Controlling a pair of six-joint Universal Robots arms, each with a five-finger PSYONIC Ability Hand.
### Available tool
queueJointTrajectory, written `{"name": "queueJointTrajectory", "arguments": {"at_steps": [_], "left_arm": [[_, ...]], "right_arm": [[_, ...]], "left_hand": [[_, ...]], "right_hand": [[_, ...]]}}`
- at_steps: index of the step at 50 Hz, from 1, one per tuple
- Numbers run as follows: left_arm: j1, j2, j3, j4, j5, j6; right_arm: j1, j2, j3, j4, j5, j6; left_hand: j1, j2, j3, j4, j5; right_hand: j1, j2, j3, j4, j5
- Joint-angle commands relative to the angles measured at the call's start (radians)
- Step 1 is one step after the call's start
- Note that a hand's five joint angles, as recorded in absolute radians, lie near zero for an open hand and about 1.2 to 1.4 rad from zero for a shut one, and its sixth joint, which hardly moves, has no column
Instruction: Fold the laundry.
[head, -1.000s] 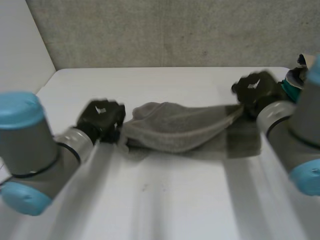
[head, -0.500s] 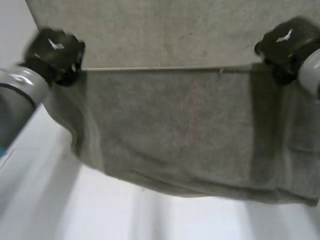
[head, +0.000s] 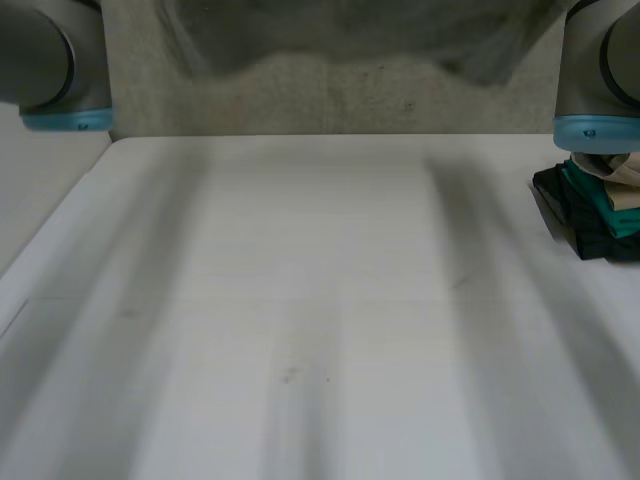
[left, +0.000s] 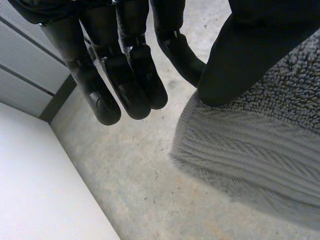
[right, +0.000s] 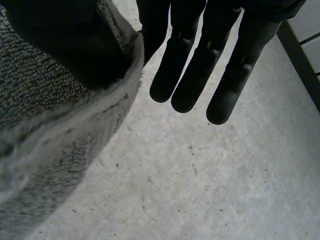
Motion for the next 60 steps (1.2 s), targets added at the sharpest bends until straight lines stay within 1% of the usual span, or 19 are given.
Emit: {"name": "queueJointTrajectory", "arguments": {"at_steps": [1,7,12,16,21,27,28,29,30,31,35,38,39,41,42,45,48,53,60], "left_arm": [[0.018,0.122,-0.319,-0.024,0.006,0.001],[0.009,0.169,-0.645,-0.027,0.017,0.004],[0.005,0.14,-0.818,-0.028,0.019,0.009],[0.001,0.064,-0.912,-0.059,0.013,0.018],[-0.053,0.041,-0.999,-0.201,0.006,0.084],[-0.05,0.126,-1.059,-0.39,0.022,0.103],[-0.045,0.134,-1.061,-0.398,0.023,0.101],[-0.022,0.145,-1.061,-0.399,0.034,0.1],[-0.01,0.148,-1.059,-0.398,0.039,0.098],[0.008,0.149,-1.058,-0.395,0.049,0.097],[0.096,0.18,-1.036,-0.396,0.101,0.074],[0.153,0.214,-1.035,-0.398,0.17,-0.015],[0.172,0.217,-1.033,-0.402,0.221,-0.081],[0.196,0.215,-1.032,-0.412,0.275,-0.143],[0.223,0.214,-1.033,-0.428,0.333,-0.193],[0.289,0.212,-1.045,-0.496,0.423,-0.212],[0.338,0.206,-1.045,-0.585,0.476,-0.206],[0.36,0.189,-1.048,-0.654,0.496,-0.189],[0.36,0.148,-1.05,-0.645,0.493,-0.152]], "right_arm": [[-0.002,-0.034,0.137,0.013,-0.028,0.056],[-0.009,-0.051,0.379,0.035,-0.166,0.087],[-0.015,-0.023,0.502,0.084,-0.174,0.09],[-0.017,0.049,0.565,0.128,-0.176,0.093],[-0.022,0.067,0.666,0.251,-0.179,0.079],[-0.074,0.044,0.77,0.311,-0.196,0.084],[-0.08,0.029,0.783,0.311,-0.199,0.085],[-0.092,-0.004,0.804,0.309,-0.205,0.086],[-0.097,-0.02,0.81,0.309,-0.209,0.086],[-0.098,-0.031,0.815,0.309,-0.217,0.087],[-0.108,-0.049,0.833,0.309,-0.239,0.093],[-0.111,-0.049,0.85,0.306,-0.242,0.095],[-0.111,-0.049,0.85,0.306,-0.242,0.095],[-0.112,-0.049,0.85,0.305,-0.242,0.095],[-0.114,-0.049,0.849,0.303,-0.242,0.095],[-0.114,-0.049,0.849,0.294,-0.242,0.095],[-0.121,-0.049,0.85,0.288,-0.242,0.095],[-0.127,-0.049,0.852,0.286,-0.242,0.095],[-0.124,-0.048,0.855,0.286,-0.243,0.096]], "left_hand": [[0.257,0.197,0.203,0.195,0.249],[0.257,0.197,0.203,0.195,0.249],[0.257,0.197,0.203,0.195,0.249],[0.257,0.197,0.203,0.195,0.249],[0.257,0.197,0.203,0.195,0.249],[0.257,0.197,0.203,0.195,0.249],[0.095,0.035,0.04,0.033,0.087],[-0.508,-0.568,-0.563,-0.57,-0.517],[-0.648,-0.708,-0.703,-0.71,-0.656],[-0.69,-0.75,-0.745,-0.752,-0.698],[-0.72,-0.78,-0.774,-0.782,-0.728],[-0.714,-0.774,-0.769,-0.776,-0.722],[-0.708,-0.768,-0.763,-0.77,-0.717],[-0.691,-0.751,-0.745,-0.753,-0.699],[-0.659,-0.719,-0.713,-0.721,-0.667],[-0.582,-0.643,-0.637,-0.644,-0.591],[-0.523,-0.583,-0.578,-0.585,-0.532],[-0.459,-0.519,-0.513,-0.521,-0.467],[-0.5,-0.56,-0.554,-0.562,-0.508]], "right_hand": [[0.271,0.223,0.206,0.198,0.218],[0.271,0.223,0.206,0.198,0.218],[0.271,0.223,0.206,0.198,0.218],[0.271,0.223,0.206,0.198,0.218],[0.271,0.223,0.206,0.198,0.218],[0.271,0.223,0.206,0.198,0.218],[0.271,0.223,0.206,0.198,0.218],[0.271,0.223,0.206,0.198,0.218],[0.271,0.223,0.206,0.198,0.218],[0.271,0.223,0.206,0.198,0.218],[0.271,0.223,0.206,0.198,0.218],[0.271,0.223,0.206,0.198,0.218],[0.271,0.223,0.206,0.198,0.218],[0.271,0.223,0.206,0.198,0.218],[0.271,0.223,0.206,0.198,0.218],[0.271,0.223,0.206,0.198,0.218],[0.271,0.223,0.206,0.198,0.218],[0.271,0.223,0.206,0.198,0.218],[0.271,0.223,0.206,0.198,0.218]]}}
